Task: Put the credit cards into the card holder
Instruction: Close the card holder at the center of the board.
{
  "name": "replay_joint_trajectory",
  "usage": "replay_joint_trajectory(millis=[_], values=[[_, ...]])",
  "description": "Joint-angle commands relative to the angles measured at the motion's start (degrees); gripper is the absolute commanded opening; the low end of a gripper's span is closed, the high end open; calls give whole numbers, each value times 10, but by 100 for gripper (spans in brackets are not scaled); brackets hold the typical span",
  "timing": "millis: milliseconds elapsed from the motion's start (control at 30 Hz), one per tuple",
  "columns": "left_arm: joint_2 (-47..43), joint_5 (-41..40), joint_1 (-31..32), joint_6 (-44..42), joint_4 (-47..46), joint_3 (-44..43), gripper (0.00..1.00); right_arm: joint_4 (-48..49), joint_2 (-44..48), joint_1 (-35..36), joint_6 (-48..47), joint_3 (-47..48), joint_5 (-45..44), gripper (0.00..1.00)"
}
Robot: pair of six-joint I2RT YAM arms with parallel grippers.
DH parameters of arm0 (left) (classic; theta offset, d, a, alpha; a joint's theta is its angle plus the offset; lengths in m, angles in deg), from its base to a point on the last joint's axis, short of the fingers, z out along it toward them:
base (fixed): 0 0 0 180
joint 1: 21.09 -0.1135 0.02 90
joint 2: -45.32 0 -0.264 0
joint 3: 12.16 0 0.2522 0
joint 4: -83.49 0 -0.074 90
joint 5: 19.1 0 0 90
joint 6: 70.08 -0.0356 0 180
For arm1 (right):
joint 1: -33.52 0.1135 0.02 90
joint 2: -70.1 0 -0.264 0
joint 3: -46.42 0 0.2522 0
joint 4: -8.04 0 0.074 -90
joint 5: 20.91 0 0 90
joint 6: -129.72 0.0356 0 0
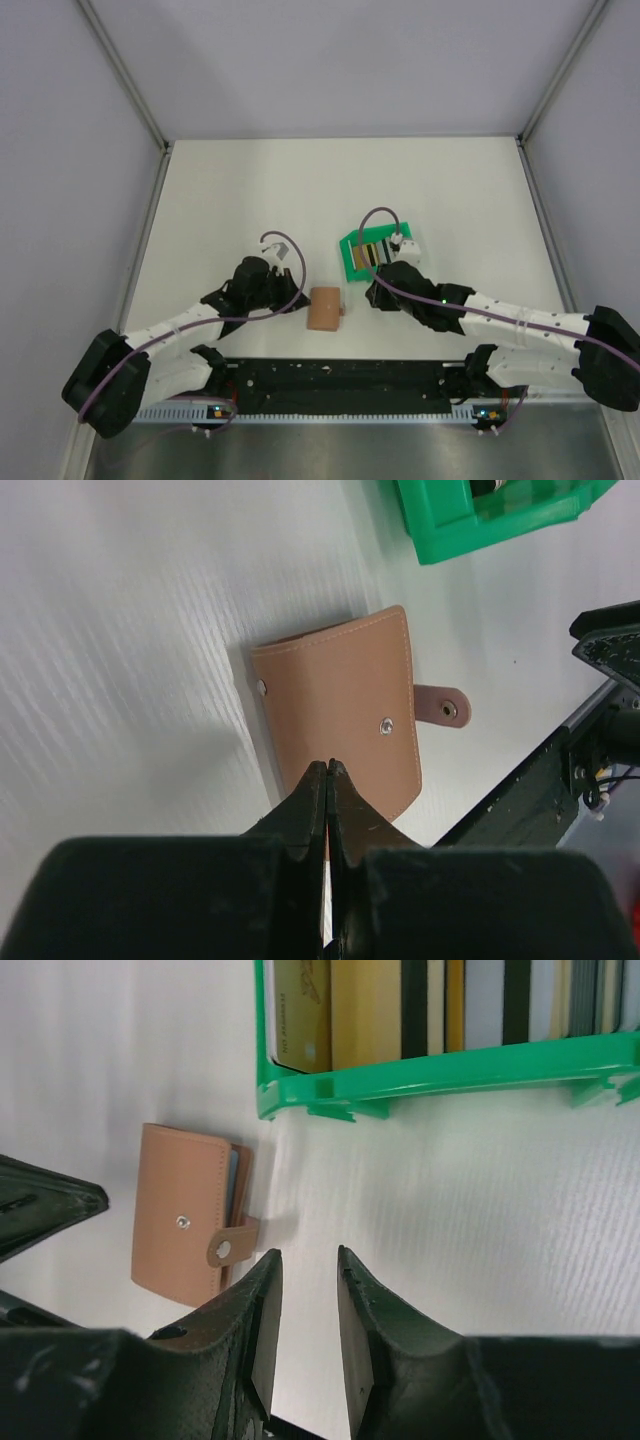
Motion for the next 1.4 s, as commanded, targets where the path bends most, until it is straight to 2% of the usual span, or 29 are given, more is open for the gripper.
replay_joint_trajectory(millis=[0,400,833,1367], values=[[17,63,3,27,-111,19,0,64,-6,-4,-13,7,53,29],[79,51,12,9,-97,-3,0,115,-48,-5,-6,-14,97,28],[89,95,18,23,-156,10,0,188,-101,-16,17,-41,150,27],[155,68,23,17,-165,23,0,204,-129,-18,16,-33,164,27]])
